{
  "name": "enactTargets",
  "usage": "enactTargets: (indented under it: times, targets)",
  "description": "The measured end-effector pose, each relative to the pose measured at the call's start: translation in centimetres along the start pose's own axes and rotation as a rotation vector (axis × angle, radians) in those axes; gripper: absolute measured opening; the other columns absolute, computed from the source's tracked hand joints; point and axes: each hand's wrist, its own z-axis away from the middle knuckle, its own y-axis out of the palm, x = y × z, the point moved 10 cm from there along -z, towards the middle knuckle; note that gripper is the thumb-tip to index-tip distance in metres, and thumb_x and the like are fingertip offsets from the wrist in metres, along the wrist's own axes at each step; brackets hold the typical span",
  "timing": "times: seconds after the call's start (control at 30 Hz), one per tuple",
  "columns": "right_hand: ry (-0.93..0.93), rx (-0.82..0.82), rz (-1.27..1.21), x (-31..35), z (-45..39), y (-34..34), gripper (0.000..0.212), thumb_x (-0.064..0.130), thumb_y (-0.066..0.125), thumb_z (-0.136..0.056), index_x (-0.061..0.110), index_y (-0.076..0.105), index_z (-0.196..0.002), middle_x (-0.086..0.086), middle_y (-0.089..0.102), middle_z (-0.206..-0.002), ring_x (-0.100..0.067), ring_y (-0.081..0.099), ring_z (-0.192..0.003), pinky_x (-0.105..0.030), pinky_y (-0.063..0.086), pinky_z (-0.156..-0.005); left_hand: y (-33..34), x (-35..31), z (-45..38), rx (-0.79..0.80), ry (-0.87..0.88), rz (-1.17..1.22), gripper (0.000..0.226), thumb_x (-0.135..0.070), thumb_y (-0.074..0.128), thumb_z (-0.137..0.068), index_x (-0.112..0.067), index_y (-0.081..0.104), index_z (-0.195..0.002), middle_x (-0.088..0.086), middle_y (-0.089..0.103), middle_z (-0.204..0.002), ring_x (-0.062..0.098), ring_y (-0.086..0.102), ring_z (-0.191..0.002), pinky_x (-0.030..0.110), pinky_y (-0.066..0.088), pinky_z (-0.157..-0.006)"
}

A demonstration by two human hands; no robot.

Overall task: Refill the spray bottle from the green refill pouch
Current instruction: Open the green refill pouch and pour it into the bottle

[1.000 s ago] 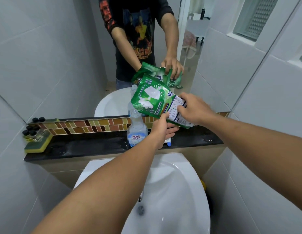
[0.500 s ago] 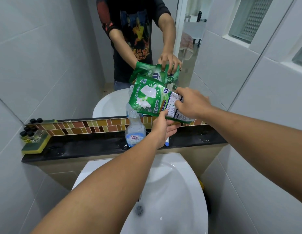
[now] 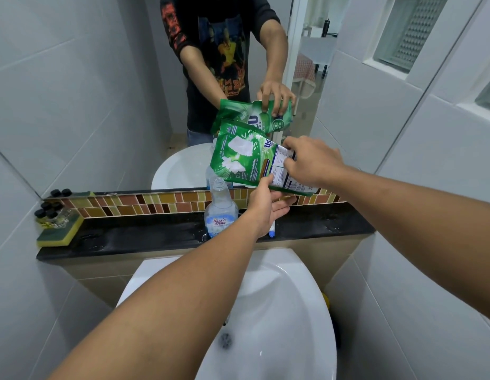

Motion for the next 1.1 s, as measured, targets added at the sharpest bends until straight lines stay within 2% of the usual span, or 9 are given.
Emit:
enactTargets:
  times: [0.1, 0.23, 0.43, 0.57, 0.67, 0.77, 0.83, 0.97, 1.1]
  targets:
    - [0.003, -0.003, 0.011, 0.1, 0.0, -0.2, 0.017, 0.035, 0.05, -0.096, 0.032, 0.057, -0.111, 0.002, 0.062, -0.105, -0.027, 0.054, -0.098, -0.055, 0.048, -0.084, 0.2, -0.1, 0.0, 0.002, -0.001, -0.001, 0.033, -0.047, 0.048, -0.104, -0.021, 0.061, -0.12, 0.01, 0.078, -0.105, 0.029, 0.078, -0.096, 0.045, 0.054, -0.102]
    - [-0.002, -0.008, 0.009, 0.2, 0.0, -0.4, 0.015, 0.036, 0.05, -0.096, 0.033, 0.056, -0.11, 0.002, 0.064, -0.106, -0.025, 0.051, -0.095, -0.058, 0.048, -0.086, 0.3, -0.1, 0.1, -0.006, 0.006, 0.002, 0.043, -0.047, 0.047, -0.104, -0.017, 0.058, -0.133, 0.009, 0.079, -0.103, 0.027, 0.079, -0.091, 0.044, 0.054, -0.098]
    - [-0.007, -0.023, 0.022, 0.4, -0.1, -0.7, 0.019, 0.033, 0.05, -0.096, 0.031, 0.058, -0.113, 0.002, 0.06, -0.105, -0.025, 0.049, -0.094, -0.056, 0.047, -0.088, 0.5, -0.2, 0.2, 0.004, 0.02, 0.034, 0.048, -0.047, 0.046, -0.104, -0.016, 0.054, -0.14, 0.014, 0.076, -0.121, 0.03, 0.077, -0.102, 0.043, 0.055, -0.096]
    - [-0.022, -0.027, 0.037, 0.8, -0.2, -0.9, 0.008, 0.034, 0.05, -0.096, 0.034, 0.053, -0.103, 0.005, 0.053, -0.098, -0.023, 0.046, -0.092, -0.054, 0.043, -0.085, 0.6, -0.4, 0.3, 0.009, 0.022, 0.063, 0.044, -0.046, 0.047, -0.104, -0.018, 0.055, -0.137, 0.015, 0.076, -0.12, 0.031, 0.077, -0.104, 0.043, 0.056, -0.096]
    - [-0.027, -0.031, 0.035, 1.1, -0.2, -1.1, 0.01, 0.034, 0.05, -0.095, 0.034, 0.054, -0.104, 0.006, 0.052, -0.097, -0.023, 0.047, -0.092, -0.052, 0.043, -0.083, 0.5, -0.6, 0.4, 0.003, 0.019, 0.064, 0.039, -0.046, 0.046, -0.105, -0.019, 0.057, -0.129, 0.014, 0.077, -0.117, 0.03, 0.077, -0.102, 0.041, 0.058, -0.091]
    - [-0.031, -0.027, 0.038, 1.5, -0.2, -1.4, 0.009, 0.034, 0.049, -0.096, 0.035, 0.053, -0.103, 0.007, 0.051, -0.097, -0.022, 0.046, -0.092, -0.055, 0.044, -0.086, 0.4, -0.7, 0.6, -0.003, 0.007, 0.061, 0.031, -0.047, 0.045, -0.105, -0.021, 0.061, -0.114, 0.01, 0.081, -0.104, 0.028, 0.079, -0.094, 0.038, 0.058, -0.087]
    - [-0.04, -0.031, 0.046, 1.6, -0.2, -1.6, 0.004, 0.033, 0.05, -0.096, 0.037, 0.047, -0.098, 0.006, 0.051, -0.096, -0.022, 0.045, -0.091, -0.057, 0.043, -0.088, 0.4, -0.8, 0.7, -0.007, -0.001, 0.06, 0.03, -0.047, 0.045, -0.105, -0.022, 0.061, -0.11, 0.007, 0.082, -0.094, 0.025, 0.08, -0.089, 0.038, 0.058, -0.085]
    - [-0.051, -0.028, 0.058, 2.0, -0.1, -2.0, 0.003, 0.033, 0.049, -0.096, 0.035, 0.049, -0.098, 0.005, 0.05, -0.096, -0.023, 0.044, -0.09, -0.057, 0.043, -0.089, 0.5, -1.1, 1.0, -0.023, -0.006, 0.069, 0.03, -0.046, 0.046, -0.105, -0.021, 0.061, -0.109, 0.008, 0.082, -0.093, 0.028, 0.078, -0.091, 0.043, 0.056, -0.097]
    - [-0.059, -0.029, 0.061, 2.3, 0.0, -2.3, 0.007, 0.034, 0.049, -0.097, 0.037, 0.043, -0.096, 0.005, 0.051, -0.096, -0.023, 0.044, -0.091, -0.059, 0.044, -0.092, 0.6, -1.2, 1.1, -0.024, -0.007, 0.076, 0.03, -0.046, 0.046, -0.105, -0.02, 0.062, -0.11, 0.009, 0.081, -0.095, 0.03, 0.077, -0.097, 0.044, 0.055, -0.098]
